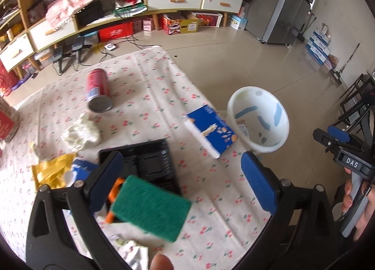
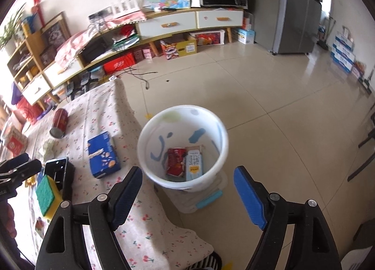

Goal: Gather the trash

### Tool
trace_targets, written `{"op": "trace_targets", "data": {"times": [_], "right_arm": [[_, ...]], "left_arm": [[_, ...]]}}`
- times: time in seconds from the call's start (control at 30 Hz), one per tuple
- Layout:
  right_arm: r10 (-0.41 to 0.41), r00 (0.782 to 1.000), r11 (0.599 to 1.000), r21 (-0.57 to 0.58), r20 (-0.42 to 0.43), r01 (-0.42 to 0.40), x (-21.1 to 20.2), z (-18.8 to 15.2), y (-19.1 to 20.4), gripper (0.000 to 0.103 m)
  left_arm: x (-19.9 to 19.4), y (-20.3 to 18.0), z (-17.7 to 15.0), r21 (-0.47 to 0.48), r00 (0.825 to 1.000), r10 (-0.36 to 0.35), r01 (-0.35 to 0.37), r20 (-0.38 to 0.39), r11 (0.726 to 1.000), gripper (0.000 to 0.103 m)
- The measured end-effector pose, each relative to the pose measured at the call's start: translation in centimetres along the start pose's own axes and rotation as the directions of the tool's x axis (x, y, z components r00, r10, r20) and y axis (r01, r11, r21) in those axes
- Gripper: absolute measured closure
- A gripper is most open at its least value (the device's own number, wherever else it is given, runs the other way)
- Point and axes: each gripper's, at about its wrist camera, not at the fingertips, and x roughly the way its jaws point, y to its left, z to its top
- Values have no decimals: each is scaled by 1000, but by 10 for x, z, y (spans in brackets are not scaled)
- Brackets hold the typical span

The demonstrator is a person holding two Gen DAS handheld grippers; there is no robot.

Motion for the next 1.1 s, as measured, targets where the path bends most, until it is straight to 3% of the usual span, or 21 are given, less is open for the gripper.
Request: {"op": "trace_targets", "data": {"times": [0.23,0.57,1.1], "right_arm": [[39,999,995,-87,-16,-40,4,-7,47,20],[31,999,973,-226,-39,-39,14,-18,111,19],[45,995,920,-384,-90,-76,27,-41,190,19]], "left_arm": [[-24,46,-29,-58,999,51,-51,8,997,2],[-33,102,-73,-110,993,113,-115,-24,987,2],[-43,154,-119,-185,987,147,-158,-72,970,2]]}}
